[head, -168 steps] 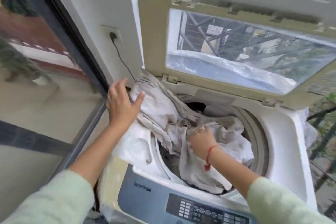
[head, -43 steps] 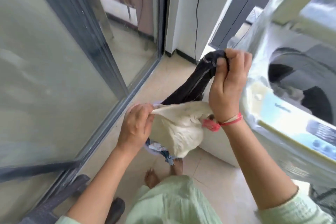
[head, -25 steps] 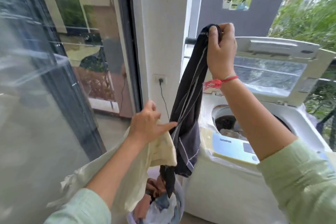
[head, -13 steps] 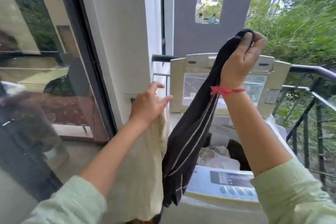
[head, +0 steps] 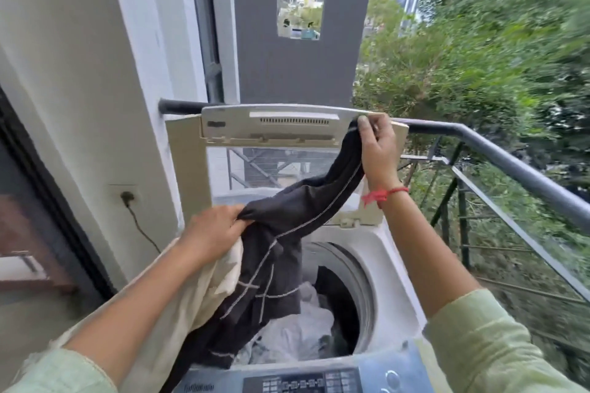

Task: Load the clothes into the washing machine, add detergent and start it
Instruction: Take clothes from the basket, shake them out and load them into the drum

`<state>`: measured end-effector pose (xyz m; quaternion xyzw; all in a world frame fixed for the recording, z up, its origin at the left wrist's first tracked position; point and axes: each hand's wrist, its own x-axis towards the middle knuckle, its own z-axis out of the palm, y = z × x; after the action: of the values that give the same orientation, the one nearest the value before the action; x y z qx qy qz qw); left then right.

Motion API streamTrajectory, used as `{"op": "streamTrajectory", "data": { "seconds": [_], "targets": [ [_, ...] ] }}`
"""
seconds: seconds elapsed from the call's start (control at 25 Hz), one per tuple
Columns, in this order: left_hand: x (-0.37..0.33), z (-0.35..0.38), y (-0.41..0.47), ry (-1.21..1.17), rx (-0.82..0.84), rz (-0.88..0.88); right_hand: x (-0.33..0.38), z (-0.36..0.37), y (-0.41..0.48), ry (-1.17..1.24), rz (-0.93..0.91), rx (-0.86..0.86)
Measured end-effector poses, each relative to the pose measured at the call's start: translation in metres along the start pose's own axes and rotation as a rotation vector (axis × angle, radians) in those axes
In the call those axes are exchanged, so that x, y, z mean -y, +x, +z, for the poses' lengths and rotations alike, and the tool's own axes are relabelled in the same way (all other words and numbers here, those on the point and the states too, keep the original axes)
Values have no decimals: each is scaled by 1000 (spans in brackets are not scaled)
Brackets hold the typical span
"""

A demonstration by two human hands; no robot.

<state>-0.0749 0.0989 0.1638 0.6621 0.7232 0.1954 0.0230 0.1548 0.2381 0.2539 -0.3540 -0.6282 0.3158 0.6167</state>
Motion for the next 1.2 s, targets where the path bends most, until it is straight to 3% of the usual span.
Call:
{"op": "streamTrajectory", "data": {
  "seconds": [0.12, 0.2, 0.28, 0.32, 0.36, 0.52, 0.6, 0.76, 0.92, 1.0, 1.08, 1.16, 1.2],
  "targets": [
    [0, -7, 15, -44, -136, 6, -24, -3, -7, -49, 31, 174],
    [-7, -18, 26, -43, -214, 48, -17, -6, -9, -180, 152, 509],
    [-16, -28, 30, -32, -233, 58, -3, -11, -17, -539, 346, 985],
    [-19, -32, 28, -27, -233, 62, -1, -9, -22, -696, 371, 1120],
    [-20, -34, 25, -41, -239, 83, 0, -4, -29, -759, 331, 1137],
    [-17, -38, 8, -70, -219, 200, -9, 48, -73, -450, 3, 1013],
    [-9, -45, 4, -23, -172, 173, -18, 65, -84, -421, -90, 955],
    [30, -48, -7, -161, 90, 138, -13, 50, -65, -413, -112, 720],
    [52, -7, -9, -211, 171, -30, 7, 38, -65, -53, -74, 303],
    [39, 11, 1, -278, 52, -33, 23, 34, -72, -89, -240, 123],
    [24, 16, 16, -351, -211, -33, 38, 24, -81, -302, -567, 53],
    [14, 6, 31, -487, -436, -25, 34, 10, -97, -600, -850, 220],
    [12, -3, 37, -542, -516, 23, 24, 3, -106, -798, -893, 465]
  ]
}}
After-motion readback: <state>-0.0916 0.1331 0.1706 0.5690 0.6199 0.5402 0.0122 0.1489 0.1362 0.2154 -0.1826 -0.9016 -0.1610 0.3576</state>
